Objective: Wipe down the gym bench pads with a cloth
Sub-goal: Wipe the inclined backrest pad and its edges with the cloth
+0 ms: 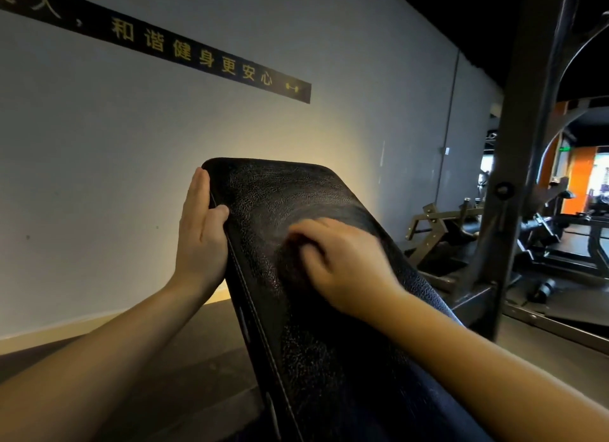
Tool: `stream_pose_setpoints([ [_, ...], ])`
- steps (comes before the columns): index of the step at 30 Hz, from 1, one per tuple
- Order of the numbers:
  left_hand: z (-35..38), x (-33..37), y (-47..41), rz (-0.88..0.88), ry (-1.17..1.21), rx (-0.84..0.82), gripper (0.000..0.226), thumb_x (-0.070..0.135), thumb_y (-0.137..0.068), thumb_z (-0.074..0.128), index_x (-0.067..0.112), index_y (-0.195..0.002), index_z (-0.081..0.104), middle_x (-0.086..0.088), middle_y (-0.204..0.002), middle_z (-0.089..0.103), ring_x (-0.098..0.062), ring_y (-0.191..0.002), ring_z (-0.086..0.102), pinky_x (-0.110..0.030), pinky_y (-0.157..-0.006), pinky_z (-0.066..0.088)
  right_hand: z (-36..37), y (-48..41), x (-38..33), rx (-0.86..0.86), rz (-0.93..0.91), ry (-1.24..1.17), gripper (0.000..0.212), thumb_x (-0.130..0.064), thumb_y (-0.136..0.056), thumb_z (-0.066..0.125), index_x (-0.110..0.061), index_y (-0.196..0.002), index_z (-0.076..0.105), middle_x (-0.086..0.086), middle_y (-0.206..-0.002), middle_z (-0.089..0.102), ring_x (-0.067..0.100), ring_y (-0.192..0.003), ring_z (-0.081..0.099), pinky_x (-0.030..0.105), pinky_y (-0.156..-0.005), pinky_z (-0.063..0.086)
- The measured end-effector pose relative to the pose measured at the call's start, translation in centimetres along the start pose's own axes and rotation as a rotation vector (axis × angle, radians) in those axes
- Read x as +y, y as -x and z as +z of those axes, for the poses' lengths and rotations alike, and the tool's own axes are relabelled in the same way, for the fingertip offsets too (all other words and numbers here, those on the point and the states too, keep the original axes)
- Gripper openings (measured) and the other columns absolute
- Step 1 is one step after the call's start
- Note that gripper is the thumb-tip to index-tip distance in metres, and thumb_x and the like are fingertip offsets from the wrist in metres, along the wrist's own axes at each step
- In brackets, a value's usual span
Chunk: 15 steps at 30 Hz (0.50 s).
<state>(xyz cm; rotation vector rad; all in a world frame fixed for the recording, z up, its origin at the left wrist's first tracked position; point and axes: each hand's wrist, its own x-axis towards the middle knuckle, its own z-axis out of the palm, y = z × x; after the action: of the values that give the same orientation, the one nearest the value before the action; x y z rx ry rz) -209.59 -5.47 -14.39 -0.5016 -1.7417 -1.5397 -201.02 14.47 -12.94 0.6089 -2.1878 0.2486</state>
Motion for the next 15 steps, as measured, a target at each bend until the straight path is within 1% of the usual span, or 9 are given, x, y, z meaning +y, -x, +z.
stream_pose_setpoints([
  [2, 0.1, -0.2, 0.0, 0.001, 0.008, -0.002, 0.073, 0.034, -0.092, 0.031, 0.024, -0.163, 0.016, 0.017, -0.168, 0.012, 0.009, -0.15, 0.008, -0.028, -0.128, 0.007, -0.8, 0.8, 5.5, 0.012, 0.222, 0.156, 0.03, -0.027, -0.095, 0.045, -0.028, -0.117, 0.065, 0.002, -0.107, 0.072, 0.03, -0.097, 0.067, 0.037, -0.074, 0.05],
  [4, 0.3, -0.4, 0.0, 0.014, 0.006, -0.009, 0.073, 0.035, -0.092, 0.03, 0.025, -0.163, 0.015, 0.018, -0.168, 0.011, 0.009, -0.151, 0.008, -0.029, -0.128, 0.007, -0.5, -1.4, 9.9, 0.005, 0.469, 0.253, 0.028, -0.023, -0.098, 0.045, -0.025, -0.117, 0.066, 0.008, -0.107, 0.072, 0.034, -0.096, 0.065, 0.035, -0.07, 0.042],
  [6, 0.3, -0.4, -0.2, 0.016, 0.0, -0.012, 0.073, 0.035, -0.093, 0.03, 0.025, -0.163, 0.015, 0.017, -0.168, 0.011, 0.009, -0.151, 0.007, -0.031, -0.129, 0.007, 0.7, -5.3, 10.9, 0.031, 0.592, 0.235, 0.028, -0.019, -0.097, 0.046, -0.021, -0.117, 0.066, 0.014, -0.109, 0.071, 0.037, -0.097, 0.063, 0.036, -0.071, 0.041],
  [7, 0.2, -0.4, -0.2, 0.017, -0.005, -0.013, 0.073, 0.035, -0.093, 0.03, 0.025, -0.163, 0.015, 0.017, -0.169, 0.011, 0.008, -0.151, 0.007, -0.032, -0.129, 0.008, 1.5, -7.4, 10.0, 0.066, 0.601, 0.186, 0.029, -0.018, -0.097, 0.046, -0.019, -0.118, 0.065, 0.016, -0.111, 0.07, 0.038, -0.1, 0.063, 0.037, -0.073, 0.043],
  [9, 0.0, -0.2, -0.2, 0.014, -0.019, -0.019, 0.073, 0.036, -0.093, 0.03, 0.024, -0.163, 0.015, 0.016, -0.169, 0.011, 0.007, -0.152, 0.007, -0.034, -0.129, 0.008, 2.9, -10.9, 5.8, 0.088, 0.53, 0.09, 0.032, -0.017, -0.097, 0.046, -0.019, -0.124, 0.063, 0.015, -0.117, 0.068, 0.037, -0.106, 0.063, 0.038, -0.081, 0.048],
  [11, -0.2, -0.2, -0.1, 0.012, -0.018, -0.031, 0.072, 0.037, -0.095, 0.03, 0.026, -0.164, 0.014, 0.016, -0.169, 0.011, 0.006, -0.152, 0.008, -0.036, -0.129, 0.009, 3.8, -10.6, -0.3, 0.047, 0.277, 0.021, 0.033, -0.019, -0.097, 0.047, -0.024, -0.127, 0.062, 0.009, -0.115, 0.069, 0.034, -0.104, 0.064, 0.04, -0.083, 0.049],
  [13, -0.2, -0.3, 0.1, 0.021, -0.004, -0.031, 0.07, 0.037, -0.096, 0.031, 0.027, -0.163, 0.014, 0.015, -0.169, 0.012, 0.005, -0.152, 0.01, -0.036, -0.129, 0.012, 2.7, -6.3, -4.5, 0.017, -0.046, -0.047, 0.03, -0.023, -0.097, 0.048, -0.026, -0.124, 0.062, 0.003, -0.104, 0.067, 0.029, -0.094, 0.064, 0.039, -0.075, 0.047],
  [14, -0.1, -0.2, 0.2, 0.013, 0.013, -0.024, 0.071, 0.036, -0.095, 0.032, 0.026, -0.163, 0.015, 0.016, -0.169, 0.013, 0.006, -0.152, 0.011, -0.036, -0.129, 0.012, 1.9, -3.8, -4.7, 0.003, -0.137, -0.1, 0.03, -0.025, -0.096, 0.048, -0.028, -0.122, 0.062, 0.0, -0.102, 0.067, 0.026, -0.091, 0.064, 0.038, -0.073, 0.048],
  [15, -0.1, -0.1, 0.1, 0.001, 0.041, -0.017, 0.073, 0.035, -0.093, 0.033, 0.026, -0.163, 0.016, 0.017, -0.169, 0.013, 0.007, -0.152, 0.011, -0.035, -0.129, 0.012, 1.1, -1.9, -3.6, -0.001, -0.15, -0.124, 0.031, -0.027, -0.094, 0.047, -0.029, -0.121, 0.063, -0.002, -0.103, 0.068, 0.025, -0.093, 0.065, 0.038, -0.075, 0.051],
])
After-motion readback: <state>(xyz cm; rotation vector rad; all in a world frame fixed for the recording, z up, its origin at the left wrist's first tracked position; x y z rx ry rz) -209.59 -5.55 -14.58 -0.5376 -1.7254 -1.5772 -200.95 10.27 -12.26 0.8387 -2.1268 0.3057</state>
